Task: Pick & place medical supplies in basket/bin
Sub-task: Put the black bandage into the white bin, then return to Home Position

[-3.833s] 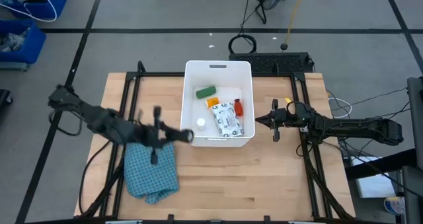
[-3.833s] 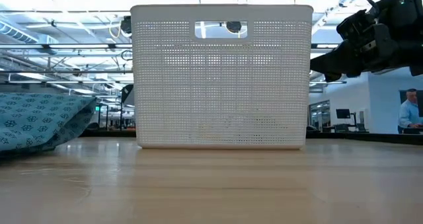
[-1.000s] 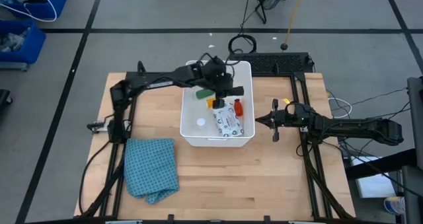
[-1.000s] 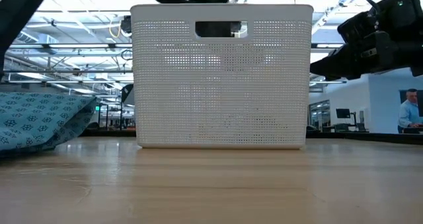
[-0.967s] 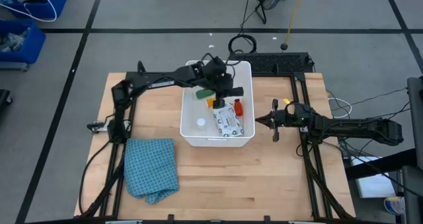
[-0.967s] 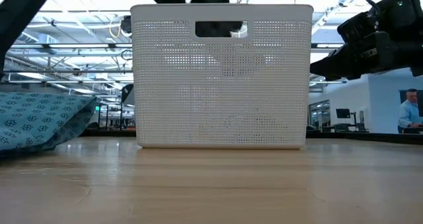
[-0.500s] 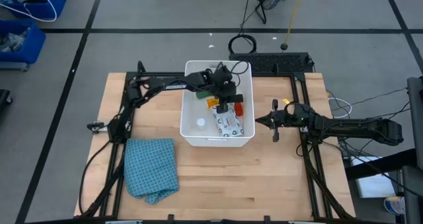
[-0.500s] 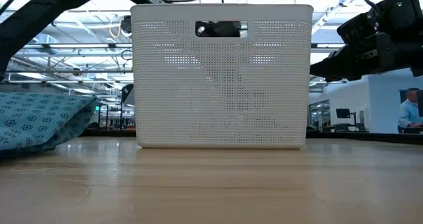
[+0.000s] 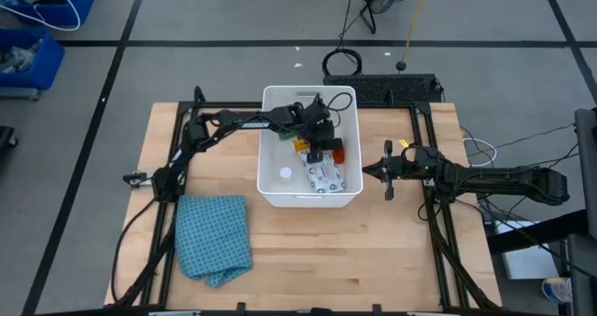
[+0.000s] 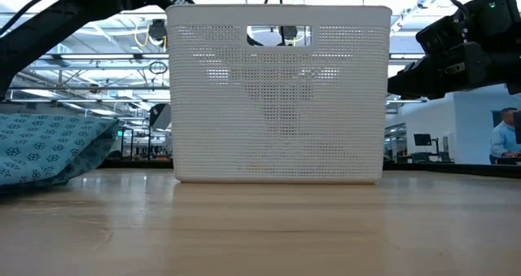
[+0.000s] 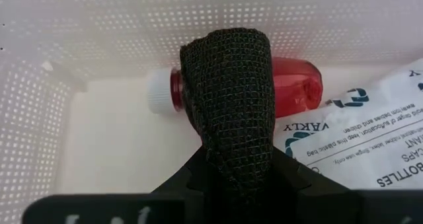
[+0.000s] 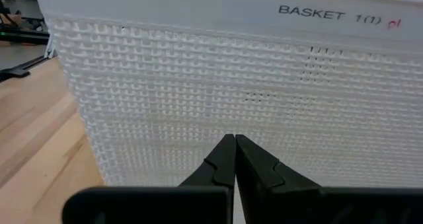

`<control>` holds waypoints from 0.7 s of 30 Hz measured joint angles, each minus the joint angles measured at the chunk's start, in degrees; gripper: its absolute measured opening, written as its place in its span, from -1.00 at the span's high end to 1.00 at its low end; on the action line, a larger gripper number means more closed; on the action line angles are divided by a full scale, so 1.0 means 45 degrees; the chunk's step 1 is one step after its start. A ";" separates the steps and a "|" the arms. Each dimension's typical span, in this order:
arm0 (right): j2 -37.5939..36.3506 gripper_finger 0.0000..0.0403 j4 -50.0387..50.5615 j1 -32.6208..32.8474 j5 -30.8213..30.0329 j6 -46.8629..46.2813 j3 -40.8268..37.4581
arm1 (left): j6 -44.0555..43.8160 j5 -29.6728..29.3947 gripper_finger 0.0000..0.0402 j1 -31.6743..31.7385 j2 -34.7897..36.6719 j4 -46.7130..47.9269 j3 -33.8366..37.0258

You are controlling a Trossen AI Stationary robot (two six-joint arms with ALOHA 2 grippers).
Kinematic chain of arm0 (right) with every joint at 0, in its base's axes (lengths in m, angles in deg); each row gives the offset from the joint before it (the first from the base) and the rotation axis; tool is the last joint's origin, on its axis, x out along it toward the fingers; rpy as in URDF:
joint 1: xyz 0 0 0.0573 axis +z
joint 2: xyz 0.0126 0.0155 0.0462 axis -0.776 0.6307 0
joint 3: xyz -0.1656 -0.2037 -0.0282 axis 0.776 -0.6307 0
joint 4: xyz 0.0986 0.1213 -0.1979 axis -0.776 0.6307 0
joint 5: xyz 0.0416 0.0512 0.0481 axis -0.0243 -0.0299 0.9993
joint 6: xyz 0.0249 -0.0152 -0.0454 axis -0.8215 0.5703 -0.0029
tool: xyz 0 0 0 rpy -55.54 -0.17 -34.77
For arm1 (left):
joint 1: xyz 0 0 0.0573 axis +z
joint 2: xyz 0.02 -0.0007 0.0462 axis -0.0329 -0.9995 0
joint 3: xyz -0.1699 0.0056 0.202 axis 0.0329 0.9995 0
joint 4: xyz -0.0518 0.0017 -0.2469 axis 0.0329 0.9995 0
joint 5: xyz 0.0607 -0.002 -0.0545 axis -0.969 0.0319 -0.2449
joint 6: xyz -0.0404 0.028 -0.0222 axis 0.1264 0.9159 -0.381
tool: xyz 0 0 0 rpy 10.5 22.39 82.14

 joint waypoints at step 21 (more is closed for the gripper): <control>0.0000 1.00 0.0189 0.0000 -0.0004 -0.0054 0.0000 | 0.0010 -0.0126 -0.43 -0.0213 0.2048 0.0647 0.0068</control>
